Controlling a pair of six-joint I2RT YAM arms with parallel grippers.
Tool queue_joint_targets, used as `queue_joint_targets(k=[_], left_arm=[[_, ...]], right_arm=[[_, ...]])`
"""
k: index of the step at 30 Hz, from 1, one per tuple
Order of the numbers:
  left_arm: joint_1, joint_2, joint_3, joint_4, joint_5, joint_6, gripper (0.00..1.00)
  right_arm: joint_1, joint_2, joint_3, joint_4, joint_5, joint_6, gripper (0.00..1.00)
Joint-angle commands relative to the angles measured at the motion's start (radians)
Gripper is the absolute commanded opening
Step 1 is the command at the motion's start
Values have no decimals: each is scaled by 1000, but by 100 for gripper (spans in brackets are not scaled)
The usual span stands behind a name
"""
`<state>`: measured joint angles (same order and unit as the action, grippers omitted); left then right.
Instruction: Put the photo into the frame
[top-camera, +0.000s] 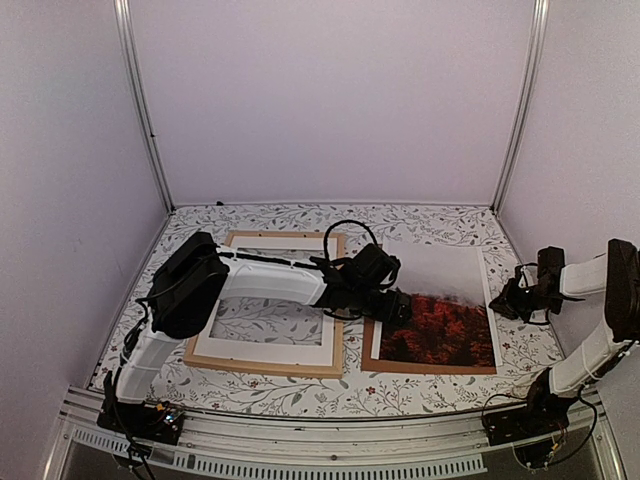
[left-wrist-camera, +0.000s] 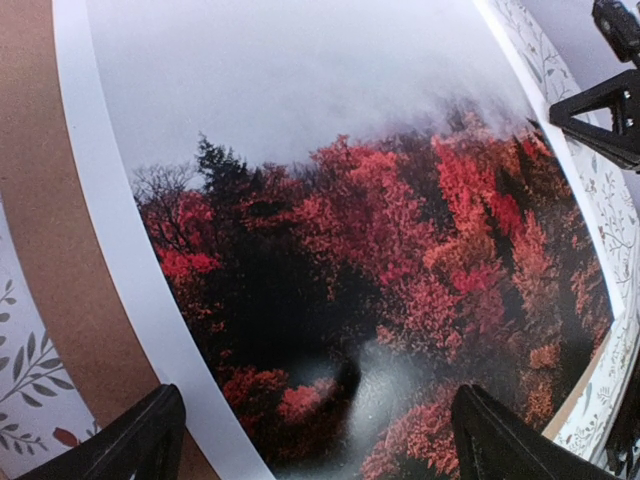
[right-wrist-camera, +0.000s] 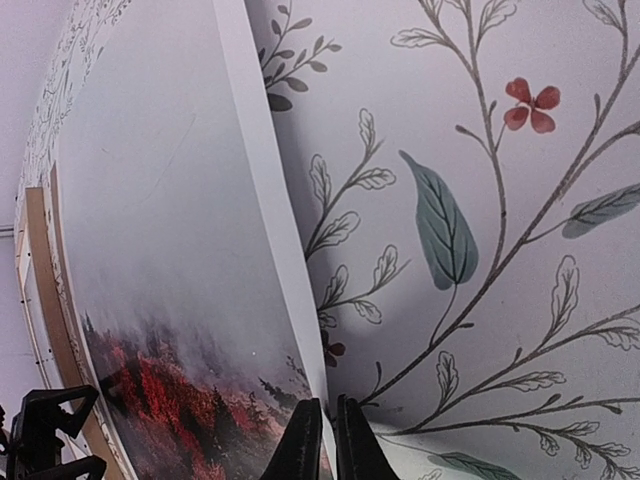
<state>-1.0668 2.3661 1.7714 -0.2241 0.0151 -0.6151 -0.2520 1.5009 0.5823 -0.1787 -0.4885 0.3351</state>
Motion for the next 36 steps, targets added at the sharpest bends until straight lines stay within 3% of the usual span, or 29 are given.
queue_joint_targets(k=[1,10,17,28,36], left_arm=[[-5,-10,-21,-50,0,-3,95],[-4,-20,-32,-48,-2,-3,95],[-2,-46,-47,-46,-12,-1,96],[31,-177,-121,-22,-59,50,100],[100,-337,-266,81,-23,121,100]], right_arm=[[-1,19,1,12,-47,-8,9],[-1,20,5,10,-11,-17,1],[0,-61,23,-19,-3,-15,0],[3,-248,185,-200,-194,-58,0],[141,-307,302,-229,-291,-41,0]])
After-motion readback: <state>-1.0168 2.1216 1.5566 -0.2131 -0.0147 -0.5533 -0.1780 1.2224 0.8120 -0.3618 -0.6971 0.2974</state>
